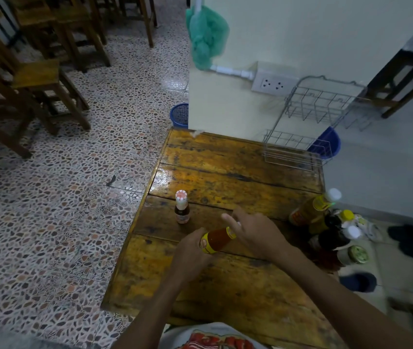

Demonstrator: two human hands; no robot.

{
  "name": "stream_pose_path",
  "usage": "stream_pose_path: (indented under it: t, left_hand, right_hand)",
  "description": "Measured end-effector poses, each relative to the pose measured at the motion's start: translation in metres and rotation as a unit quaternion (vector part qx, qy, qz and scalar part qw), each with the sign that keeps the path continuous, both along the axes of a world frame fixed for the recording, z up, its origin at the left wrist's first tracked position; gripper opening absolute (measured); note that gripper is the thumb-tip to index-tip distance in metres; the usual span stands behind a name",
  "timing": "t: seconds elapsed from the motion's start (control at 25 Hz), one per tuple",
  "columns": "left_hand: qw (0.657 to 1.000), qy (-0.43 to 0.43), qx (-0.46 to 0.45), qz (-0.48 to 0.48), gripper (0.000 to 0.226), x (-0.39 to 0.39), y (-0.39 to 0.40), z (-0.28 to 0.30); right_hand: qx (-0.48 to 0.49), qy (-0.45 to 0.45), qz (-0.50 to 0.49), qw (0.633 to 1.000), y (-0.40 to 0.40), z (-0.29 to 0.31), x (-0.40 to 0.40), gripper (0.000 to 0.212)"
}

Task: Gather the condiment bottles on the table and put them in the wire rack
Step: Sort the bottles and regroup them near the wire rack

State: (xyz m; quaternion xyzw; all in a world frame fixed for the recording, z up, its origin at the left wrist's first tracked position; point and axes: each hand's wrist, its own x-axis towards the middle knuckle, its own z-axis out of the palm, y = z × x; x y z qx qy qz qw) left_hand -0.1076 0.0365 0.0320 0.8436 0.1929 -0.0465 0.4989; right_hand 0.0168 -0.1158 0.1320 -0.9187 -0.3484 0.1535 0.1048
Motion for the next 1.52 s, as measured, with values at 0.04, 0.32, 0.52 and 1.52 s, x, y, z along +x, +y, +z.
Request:
stream_pose_path:
  t: [0.04,0.32,0.52,1.52]
  left_hand:
    - [1.0,-0.009,-0.017,-0.002,0.034,0.002,-0.003,0.0]
    - [0.992,-0.066,0.104,0.025,0.042,0.02,-0.021,0.006]
    - [0.959,-0.078,0.273,-0.017,0.054,0.026,-0.024,0.014]
    - [0.965,-0.036,0.227,-0.123,0.059,0.016,-0.055,-0.013]
  right_hand:
    - [-0.001,-0.047,0.029,0.998,-0.003,0.004,0.0,0.065]
    - [-0.118,-0.161,0.022,0.98,-0.016,0.018,0.003,0.064]
    - [-0.098,-0.024,-0.108,0.989,-0.019,0.006,0.008,0.029]
    - [-0.109,0.177,-0.278,0.938,-0.059,-0.01,-0.015,0.045]
